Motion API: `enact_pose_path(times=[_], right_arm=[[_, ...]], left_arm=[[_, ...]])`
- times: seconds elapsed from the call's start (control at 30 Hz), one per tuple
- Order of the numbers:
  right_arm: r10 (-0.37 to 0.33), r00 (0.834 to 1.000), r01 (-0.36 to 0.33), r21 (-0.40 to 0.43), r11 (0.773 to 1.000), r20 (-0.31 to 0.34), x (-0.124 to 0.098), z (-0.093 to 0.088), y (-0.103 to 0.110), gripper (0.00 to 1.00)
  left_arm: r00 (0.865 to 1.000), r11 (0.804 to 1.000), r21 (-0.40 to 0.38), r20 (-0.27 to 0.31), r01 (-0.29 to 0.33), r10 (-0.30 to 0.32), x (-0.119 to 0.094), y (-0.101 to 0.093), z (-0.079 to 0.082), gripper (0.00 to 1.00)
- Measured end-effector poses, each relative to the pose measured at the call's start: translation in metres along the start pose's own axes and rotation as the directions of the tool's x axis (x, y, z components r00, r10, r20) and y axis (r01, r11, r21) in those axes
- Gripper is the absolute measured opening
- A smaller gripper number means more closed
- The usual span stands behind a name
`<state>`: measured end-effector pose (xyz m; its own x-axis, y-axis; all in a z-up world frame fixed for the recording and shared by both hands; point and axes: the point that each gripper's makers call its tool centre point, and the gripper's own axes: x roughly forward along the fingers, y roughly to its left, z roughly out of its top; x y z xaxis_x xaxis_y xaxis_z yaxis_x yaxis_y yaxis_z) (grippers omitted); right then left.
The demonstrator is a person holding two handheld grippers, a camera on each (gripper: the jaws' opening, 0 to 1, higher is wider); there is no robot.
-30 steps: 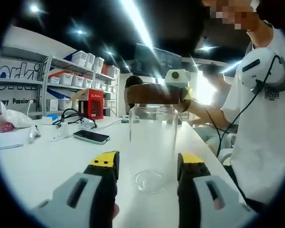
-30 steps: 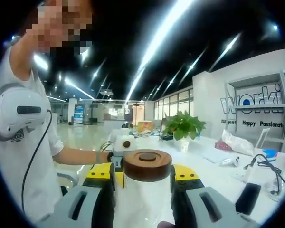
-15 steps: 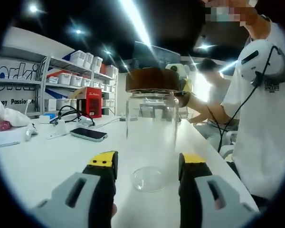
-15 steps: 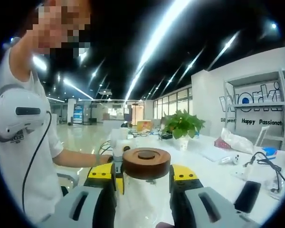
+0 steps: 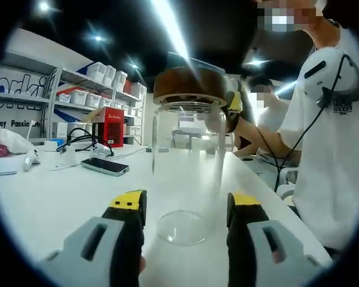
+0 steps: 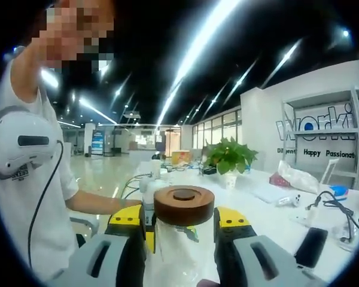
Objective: Clamp the coffee can twist off the lid put the lid on the table pick up the lid cover the can tighten the lid
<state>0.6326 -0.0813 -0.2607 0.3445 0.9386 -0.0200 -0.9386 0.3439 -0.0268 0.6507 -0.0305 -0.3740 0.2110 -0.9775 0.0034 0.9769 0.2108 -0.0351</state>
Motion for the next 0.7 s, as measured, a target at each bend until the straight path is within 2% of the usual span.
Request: enact_pose_path(times=[0.17,0.7], right_arm=[[-0.003,1.0,0.003,-0.003,1.0,-0.004,-0.0005,-0.0006,-0.0004,0.4],[-0.004,1.0,0.004,-0.002,1.0,-0.008,0.0008,-0.0015,-0.0015,0.41]], left_arm=[[0.999,1.0,-0.002,0.036,0.0,0.0,0.0006,0.0059,-0.0002,0.43],[0.999,1.0,-0.006,0.035,0.025,-0.025,0.0091,0.0086,-0.0062,0.43]])
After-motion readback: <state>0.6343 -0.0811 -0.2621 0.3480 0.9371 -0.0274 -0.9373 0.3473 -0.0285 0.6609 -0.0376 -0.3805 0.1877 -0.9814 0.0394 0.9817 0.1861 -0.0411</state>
